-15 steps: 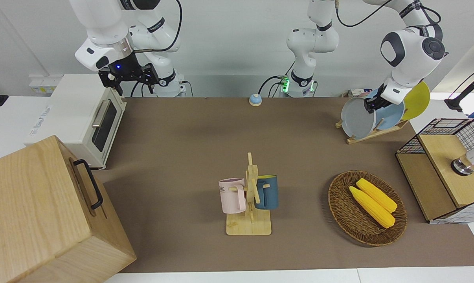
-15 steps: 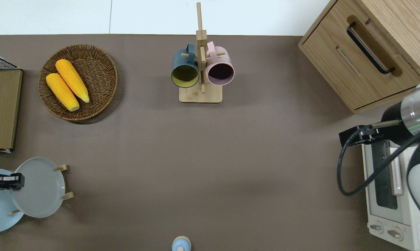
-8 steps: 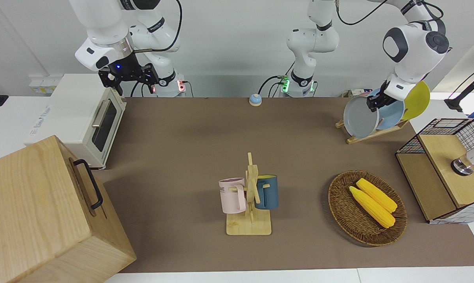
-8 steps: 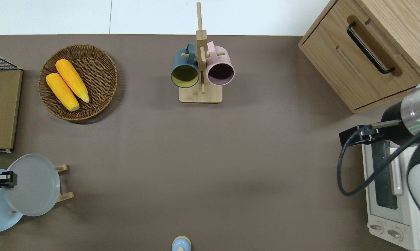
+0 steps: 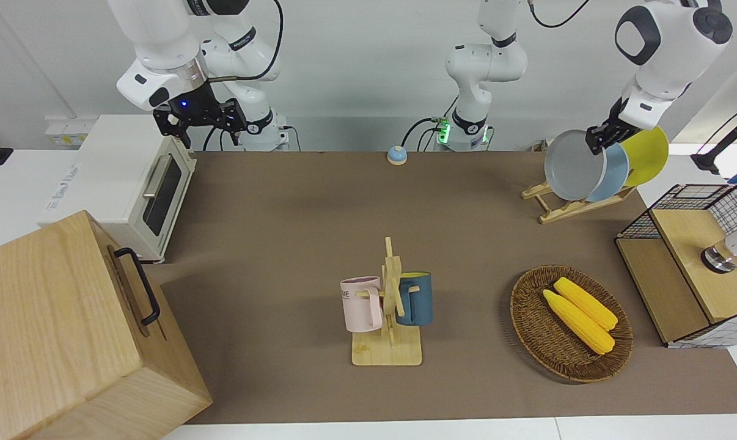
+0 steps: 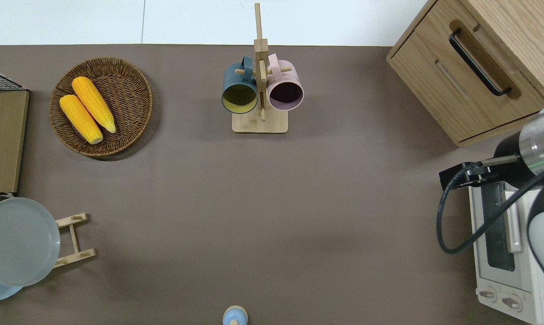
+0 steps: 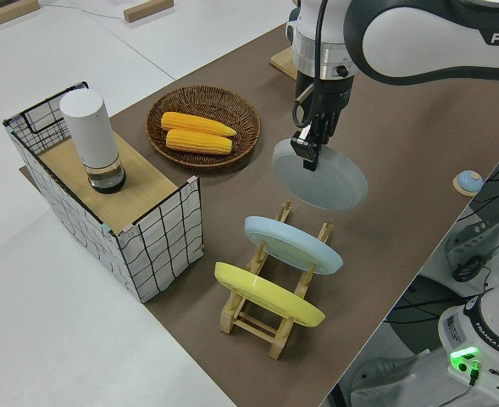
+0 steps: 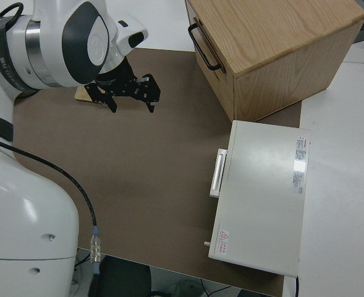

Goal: Pick gray plate from low plate rack and place it on table with left arm

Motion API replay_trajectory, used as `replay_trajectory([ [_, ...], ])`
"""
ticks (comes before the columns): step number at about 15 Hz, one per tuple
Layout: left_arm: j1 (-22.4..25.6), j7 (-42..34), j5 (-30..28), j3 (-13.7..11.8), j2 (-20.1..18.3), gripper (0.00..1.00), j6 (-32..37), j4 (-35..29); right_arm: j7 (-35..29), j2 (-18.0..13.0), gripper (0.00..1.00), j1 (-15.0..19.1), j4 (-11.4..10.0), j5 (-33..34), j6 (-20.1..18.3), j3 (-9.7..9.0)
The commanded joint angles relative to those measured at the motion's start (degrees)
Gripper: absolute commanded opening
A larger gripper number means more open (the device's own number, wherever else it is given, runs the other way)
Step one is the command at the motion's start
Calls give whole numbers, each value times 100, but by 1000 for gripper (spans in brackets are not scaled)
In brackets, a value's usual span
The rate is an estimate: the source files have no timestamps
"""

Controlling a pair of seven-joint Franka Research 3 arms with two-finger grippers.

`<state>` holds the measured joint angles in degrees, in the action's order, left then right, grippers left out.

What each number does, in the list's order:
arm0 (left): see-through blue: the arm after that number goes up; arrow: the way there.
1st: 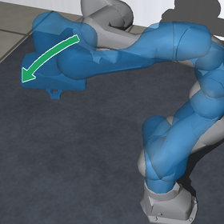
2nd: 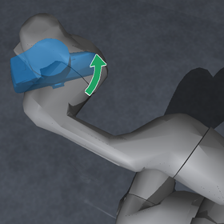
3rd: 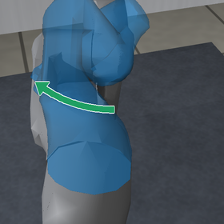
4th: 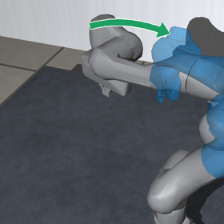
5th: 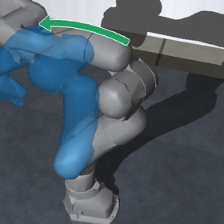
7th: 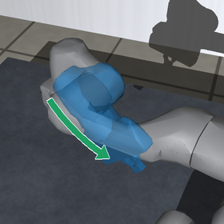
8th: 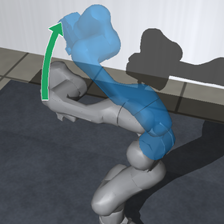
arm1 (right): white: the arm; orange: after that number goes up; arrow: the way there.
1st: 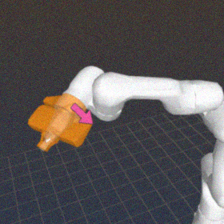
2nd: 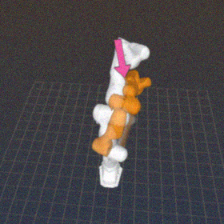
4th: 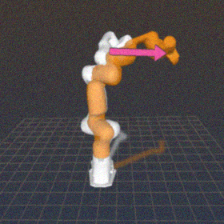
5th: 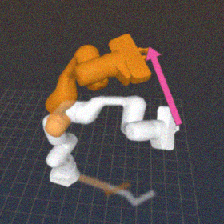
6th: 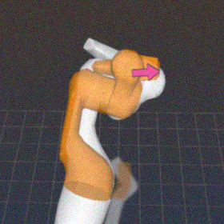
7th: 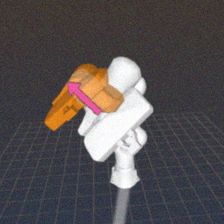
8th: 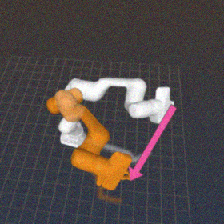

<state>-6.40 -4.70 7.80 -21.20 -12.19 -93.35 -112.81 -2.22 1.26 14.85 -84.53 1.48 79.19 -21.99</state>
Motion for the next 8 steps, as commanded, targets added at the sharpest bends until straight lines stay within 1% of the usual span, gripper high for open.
replay_trajectory([
  [1, -72, 198, 63, 142, -99, 81, 597, 558, -68, -12, 983, 132, 41, 37, -62, -121],
  [3, -72, 198, 55, 230, -143, 81, 738, 708, -68, -12, 983, 132, 41, 37, -62, -121],
  [5, -72, 372, 11, 292, -143, 79, 765, 752, -68, -12, 983, 132, 33, 37, -62, -121],
  [6, -81, 617, -24, 431, -143, 79, 756, 735, -68, -12, 983, 132, 41, 28, -62, -121],
  [7, -81, 837, -138, 511, -126, 79, 765, 708, -68, -12, 983, 132, 41, 37, -62, -113],
  [8, -81, 1109, -365, 616, -109, 79, 765, 682, -68, -12, 983, 132, 41, 37, -62, -121],
])
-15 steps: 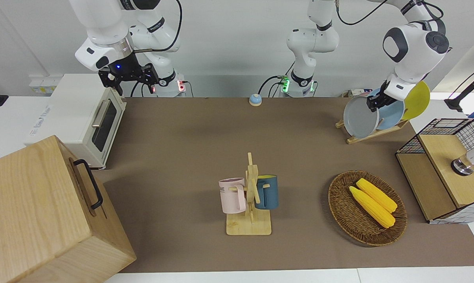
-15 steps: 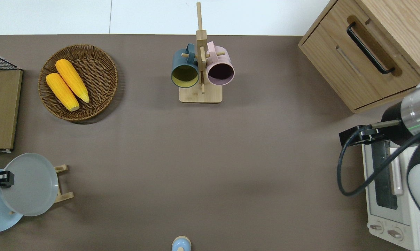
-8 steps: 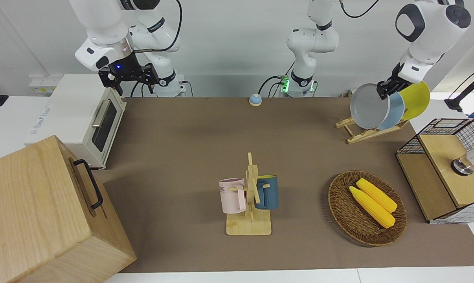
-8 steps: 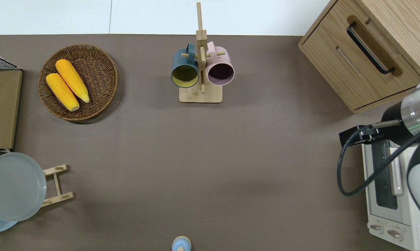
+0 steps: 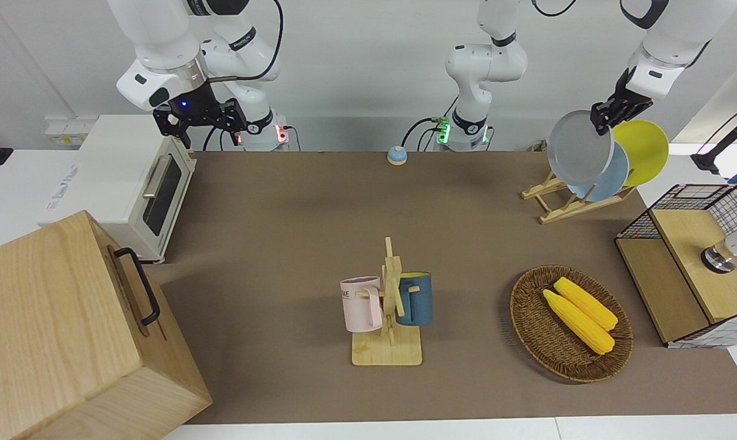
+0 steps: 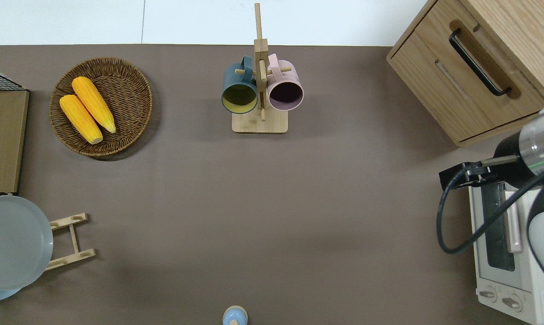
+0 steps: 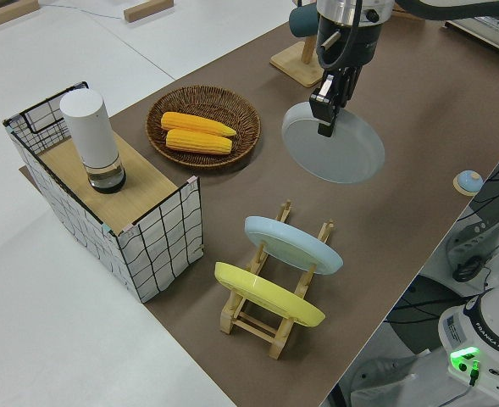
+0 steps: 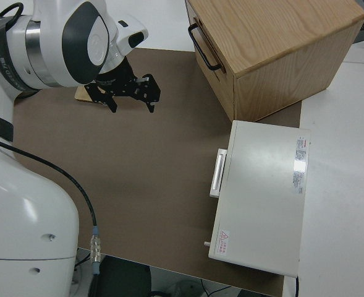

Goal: Pick gray plate from low plate rack and place it on table with left arm

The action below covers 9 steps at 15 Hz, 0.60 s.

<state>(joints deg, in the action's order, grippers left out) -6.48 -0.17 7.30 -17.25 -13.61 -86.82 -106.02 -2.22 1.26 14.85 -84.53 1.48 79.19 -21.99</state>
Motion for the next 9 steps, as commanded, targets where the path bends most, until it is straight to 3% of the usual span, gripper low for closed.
replay_trajectory([
  [1, -73, 885, -534, 291, 60, 79, 113, -24, -68, -12, 983, 132, 41, 37, -70, -121],
  [9, -90, 1406, -1730, 582, 192, 79, 25, -340, -68, -12, 983, 132, 41, 37, -62, -121],
])
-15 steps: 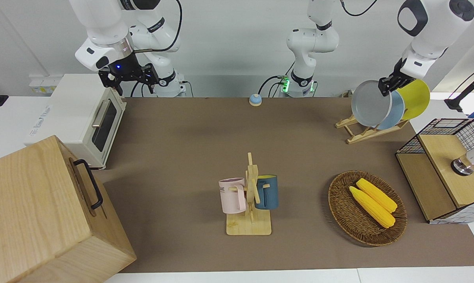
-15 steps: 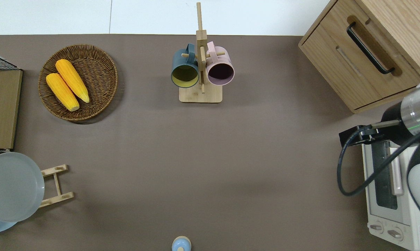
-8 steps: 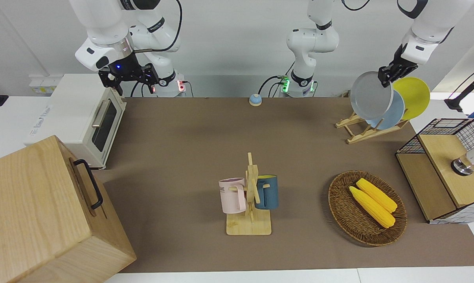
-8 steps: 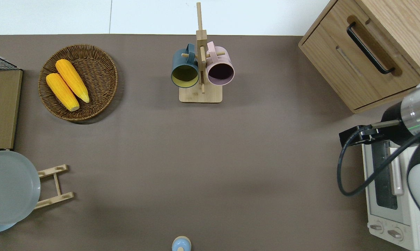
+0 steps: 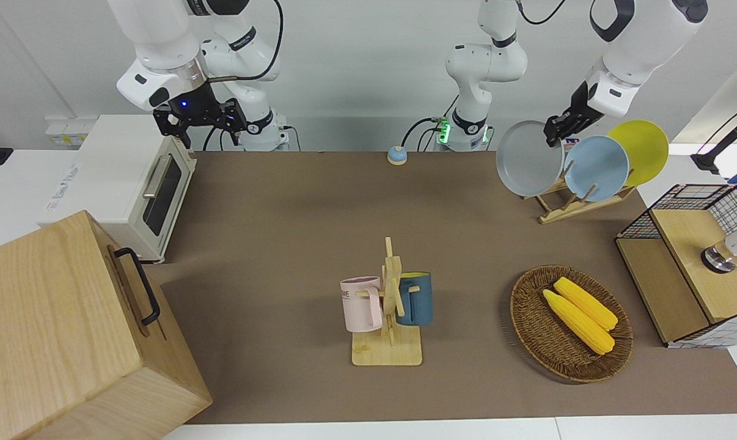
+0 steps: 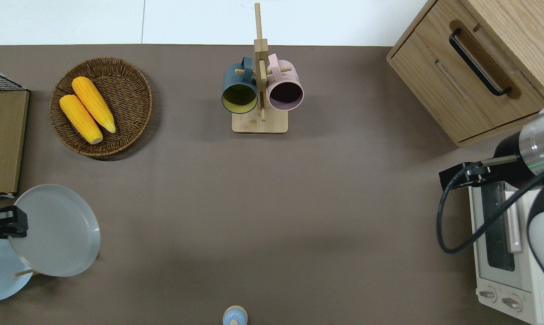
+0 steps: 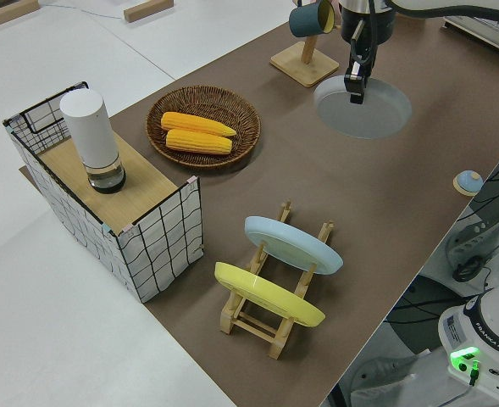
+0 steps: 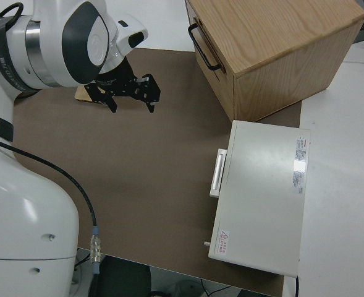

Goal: Pick gray plate from low plate rack and place it on table with left arm

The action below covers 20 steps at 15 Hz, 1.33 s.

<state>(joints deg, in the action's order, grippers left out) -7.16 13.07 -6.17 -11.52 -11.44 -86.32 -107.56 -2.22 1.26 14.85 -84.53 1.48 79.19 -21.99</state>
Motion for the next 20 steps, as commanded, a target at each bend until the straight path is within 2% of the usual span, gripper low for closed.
replay_trajectory([
  [1, -22, 21, -542, 9, 19, 79, -60, -256, -68, -12, 983, 132, 41, 37, -62, -121],
  [8, -118, -120, -939, 229, 397, 79, -1307, -1170, -68, -12, 983, 132, 33, 37, -62, -121],
  [13, -119, -112, -939, 405, 537, 81, -1651, -1355, -68, -12, 983, 132, 41, 37, -62, -113],
  [20, -119, -112, -930, 431, 617, 108, -1924, -1487, -68, -12, 983, 132, 41, 28, -62, -121],
])
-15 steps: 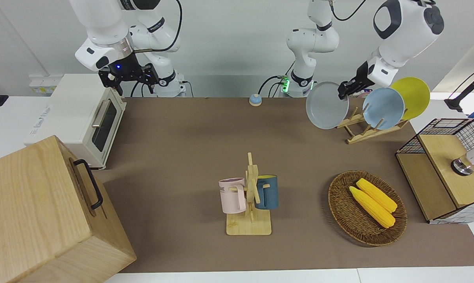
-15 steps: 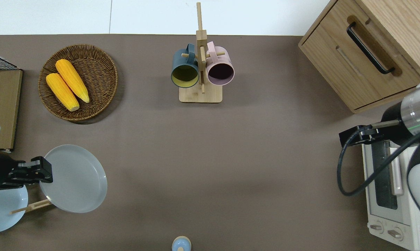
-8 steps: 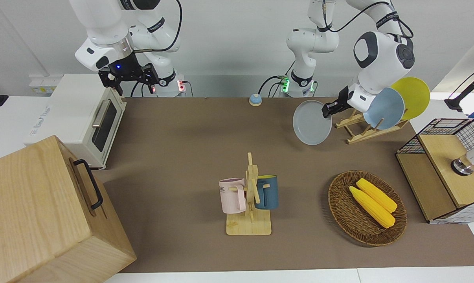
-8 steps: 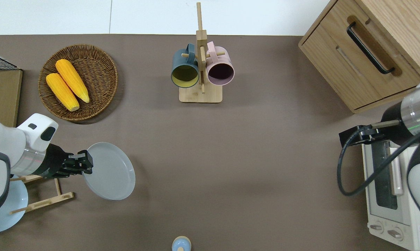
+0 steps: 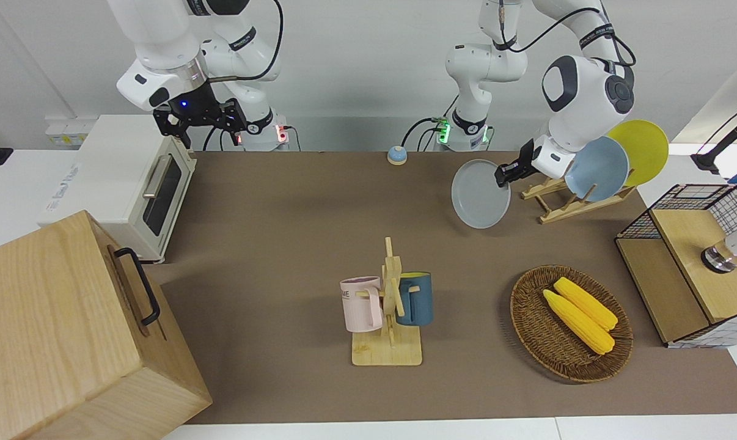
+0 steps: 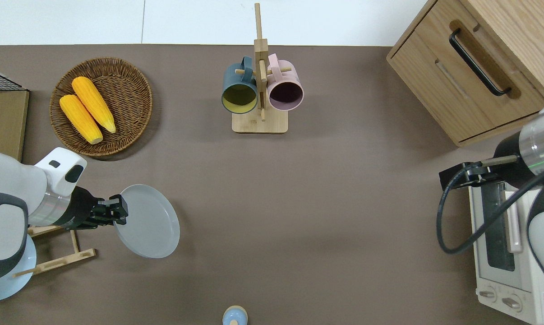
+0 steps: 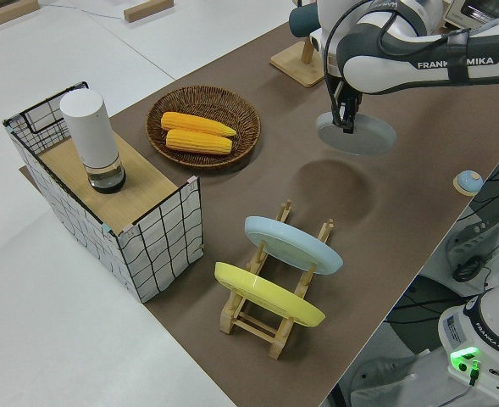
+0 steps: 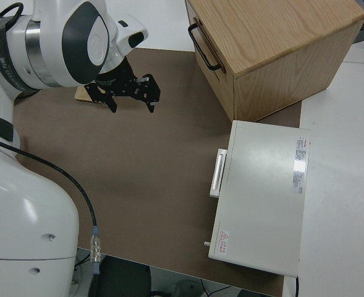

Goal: Pick gray plate from low plate rack and place it on table with left arm

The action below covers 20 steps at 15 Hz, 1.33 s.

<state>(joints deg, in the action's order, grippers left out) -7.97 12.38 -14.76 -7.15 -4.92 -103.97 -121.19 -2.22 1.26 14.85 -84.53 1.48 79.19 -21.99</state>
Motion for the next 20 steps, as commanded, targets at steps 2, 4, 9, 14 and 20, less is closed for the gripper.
replay_trajectory([
  [2, -38, -51, -62, 12, -17, 195, -237, -150, -68, -12, 983, 132, 41, 28, -71, -121],
  [4, -38, -51, -36, 12, -17, 417, -237, -159, -68, -12, 983, 132, 41, 28, -62, -121],
  [9, -38, -51, -9, 3, -26, 790, -237, -159, -68, -12, 983, 132, 41, 37, -62, -121],
  [14, -38, -52, 446, 73, -105, 995, -97, -28, -68, -12, 983, 132, 33, 28, -70, -121],
  [20, -20, -60, 1352, 188, -149, 995, 219, 753, -68, -20, 983, 132, 41, 37, -70, -121],
])
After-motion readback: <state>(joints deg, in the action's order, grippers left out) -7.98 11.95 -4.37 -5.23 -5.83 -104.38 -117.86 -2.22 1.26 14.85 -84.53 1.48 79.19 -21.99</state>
